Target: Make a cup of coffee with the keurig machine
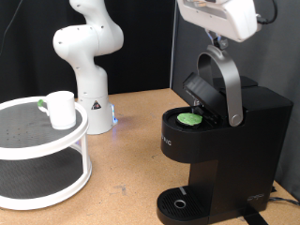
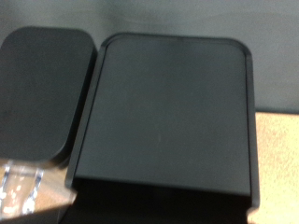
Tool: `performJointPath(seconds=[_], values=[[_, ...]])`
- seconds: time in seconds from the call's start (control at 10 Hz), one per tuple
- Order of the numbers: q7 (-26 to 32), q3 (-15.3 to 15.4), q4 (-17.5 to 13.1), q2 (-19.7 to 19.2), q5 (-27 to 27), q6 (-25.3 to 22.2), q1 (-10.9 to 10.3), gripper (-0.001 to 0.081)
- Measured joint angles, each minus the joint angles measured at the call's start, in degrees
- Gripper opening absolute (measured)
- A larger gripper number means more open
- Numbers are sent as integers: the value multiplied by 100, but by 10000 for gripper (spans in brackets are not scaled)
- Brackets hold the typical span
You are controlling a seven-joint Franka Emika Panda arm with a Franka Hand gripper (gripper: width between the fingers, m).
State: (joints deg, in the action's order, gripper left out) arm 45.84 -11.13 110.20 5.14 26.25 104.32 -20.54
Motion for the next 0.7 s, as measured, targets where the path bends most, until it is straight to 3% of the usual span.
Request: performJointPath(seconds=[0.7], values=[[517,-310,167,-62,-172,-191,290,1]])
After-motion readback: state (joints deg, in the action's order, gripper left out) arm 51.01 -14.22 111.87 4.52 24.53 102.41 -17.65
